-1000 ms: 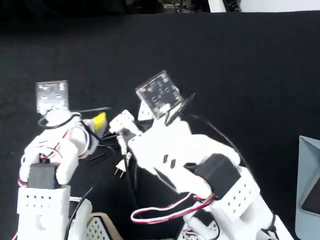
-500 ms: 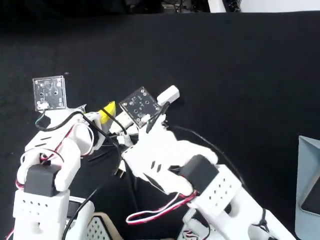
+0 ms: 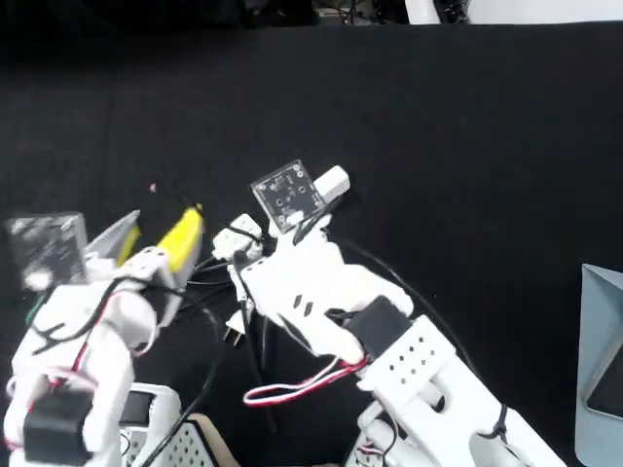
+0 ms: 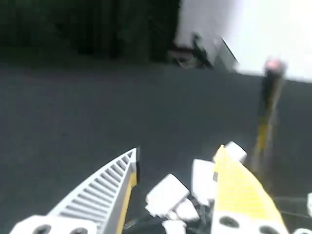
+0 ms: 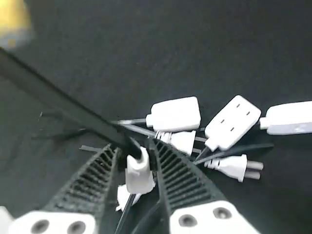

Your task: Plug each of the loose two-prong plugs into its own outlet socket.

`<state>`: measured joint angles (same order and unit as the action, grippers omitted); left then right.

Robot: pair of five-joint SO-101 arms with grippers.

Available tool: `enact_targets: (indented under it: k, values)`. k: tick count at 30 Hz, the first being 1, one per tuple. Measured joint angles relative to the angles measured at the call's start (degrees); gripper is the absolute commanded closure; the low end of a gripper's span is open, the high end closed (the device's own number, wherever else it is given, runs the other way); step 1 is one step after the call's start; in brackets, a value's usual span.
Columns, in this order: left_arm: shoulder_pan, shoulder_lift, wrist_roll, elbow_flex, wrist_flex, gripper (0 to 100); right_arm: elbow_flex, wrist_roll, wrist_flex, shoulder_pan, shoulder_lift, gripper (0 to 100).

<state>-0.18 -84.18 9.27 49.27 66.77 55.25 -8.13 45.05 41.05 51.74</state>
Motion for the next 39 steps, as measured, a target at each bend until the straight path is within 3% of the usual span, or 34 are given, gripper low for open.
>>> enact_targets:
  k: [5, 9, 18, 26, 39]
  values:
    - [-10.55, -0.44, 0.00, 7.12, 0.00, 74, 5.01, 0.00, -11.60, -2.20, -0.97, 98.7]
    - [-14.86, -0.62, 0.00, 12.48, 0.00, 74, 5.19, 0.00, -18.90, -4.31, -7.30, 98.7]
    - [-18.64, -0.35, 0.00, 25.14, -6.77, 75, -3.69, 0.00, -31.03, -6.59, -31.91, 98.7]
    - [-21.10, -0.35, 0.00, 27.43, -9.14, 75, -8.26, 0.00, -38.24, -7.12, -48.88, 98.7]
    - [-21.10, -0.35, 0.00, 27.43, -9.14, 75, -9.93, -0.09, -38.68, -9.93, -52.13, 98.7]
